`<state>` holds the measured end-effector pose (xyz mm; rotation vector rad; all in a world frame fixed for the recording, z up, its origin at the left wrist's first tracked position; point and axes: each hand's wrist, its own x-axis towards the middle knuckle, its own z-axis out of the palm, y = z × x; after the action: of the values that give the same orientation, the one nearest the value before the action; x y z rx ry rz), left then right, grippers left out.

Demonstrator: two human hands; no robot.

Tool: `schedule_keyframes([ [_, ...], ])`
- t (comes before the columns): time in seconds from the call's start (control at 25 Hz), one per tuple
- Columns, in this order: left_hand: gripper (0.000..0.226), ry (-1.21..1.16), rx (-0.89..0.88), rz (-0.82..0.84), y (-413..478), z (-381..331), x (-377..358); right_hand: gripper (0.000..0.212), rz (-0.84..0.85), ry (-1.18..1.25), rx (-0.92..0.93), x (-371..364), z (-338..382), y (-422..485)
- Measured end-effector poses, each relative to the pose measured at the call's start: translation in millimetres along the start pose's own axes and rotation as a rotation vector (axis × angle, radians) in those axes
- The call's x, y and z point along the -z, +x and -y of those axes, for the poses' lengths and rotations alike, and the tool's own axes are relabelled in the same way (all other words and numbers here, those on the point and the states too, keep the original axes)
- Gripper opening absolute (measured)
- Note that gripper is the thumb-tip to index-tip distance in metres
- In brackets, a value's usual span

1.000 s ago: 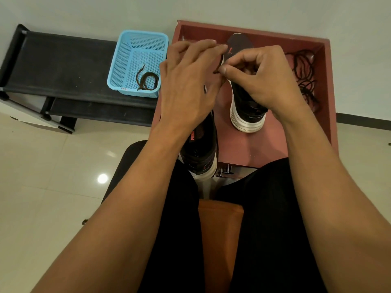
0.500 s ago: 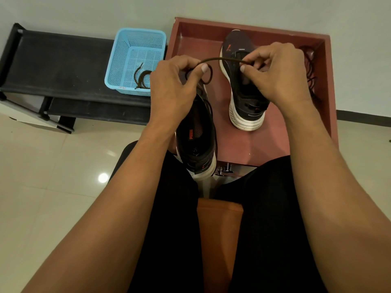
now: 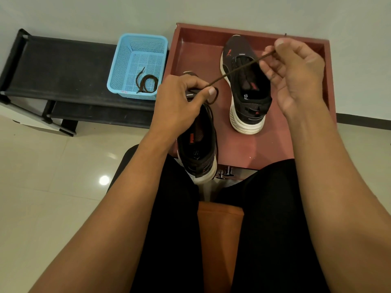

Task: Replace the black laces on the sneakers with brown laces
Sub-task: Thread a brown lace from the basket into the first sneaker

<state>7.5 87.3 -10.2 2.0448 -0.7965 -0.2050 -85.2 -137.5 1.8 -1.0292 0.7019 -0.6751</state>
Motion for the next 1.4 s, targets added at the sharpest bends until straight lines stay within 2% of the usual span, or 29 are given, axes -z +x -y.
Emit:
schedule_keyframes([
  [0.24, 0.010, 0.098, -0.139, 0.152, -8, -17, -16, 0.042, -0.072, 0.251, 0.070, 20, -1, 18],
  [0.32, 0.008, 0.101, -0.173, 0.228, -14, -22, -22, 0.039, -0.088, 0.211, 0.111, 22, 0, 21],
  [0.44, 0.021, 0.059, -0.178, 0.293, -15, -20, -20, 0.026, -0.074, 0.036, 0.178, 18, 0, 19],
  [0.52, 0.026, 0.025, -0.129, 0.165, -11, -12, -6, 0.021, -0.041, -0.068, 0.195, 10, 0, 12],
  [0.6, 0.019, 0.004, 0.040, -0.035, -7, 1, 12, 0.014, 0.013, -0.175, 0.202, 0, 0, 1],
  [0.68, 0.014, 0.079, 0.291, -0.131, -6, 17, 29, 0.014, 0.104, -0.346, 0.221, -13, -4, -9],
  [0.76, 0.027, 0.121, 0.445, -0.060, -9, 25, 34, 0.012, 0.252, -0.530, 0.232, -25, -11, -17],
  [0.88, 0.046, 0.121, 0.566, 0.089, -14, 20, 28, 0.011, 0.466, -0.784, 0.285, -38, -24, -26],
  [1.0, 0.045, 0.182, 0.599, 0.126, -15, 24, 21, 0.010, 0.579, -0.917, 0.303, -46, -31, -34],
  [1.16, 0.025, 0.243, 0.555, 0.057, -17, 22, 18, 0.009, 0.644, -1.117, 0.345, -60, -43, -43],
  [1.4, 0.028, 0.304, 0.483, -0.031, -16, 14, 14, 0.007, 0.562, -1.433, 0.389, -77, -70, -53],
])
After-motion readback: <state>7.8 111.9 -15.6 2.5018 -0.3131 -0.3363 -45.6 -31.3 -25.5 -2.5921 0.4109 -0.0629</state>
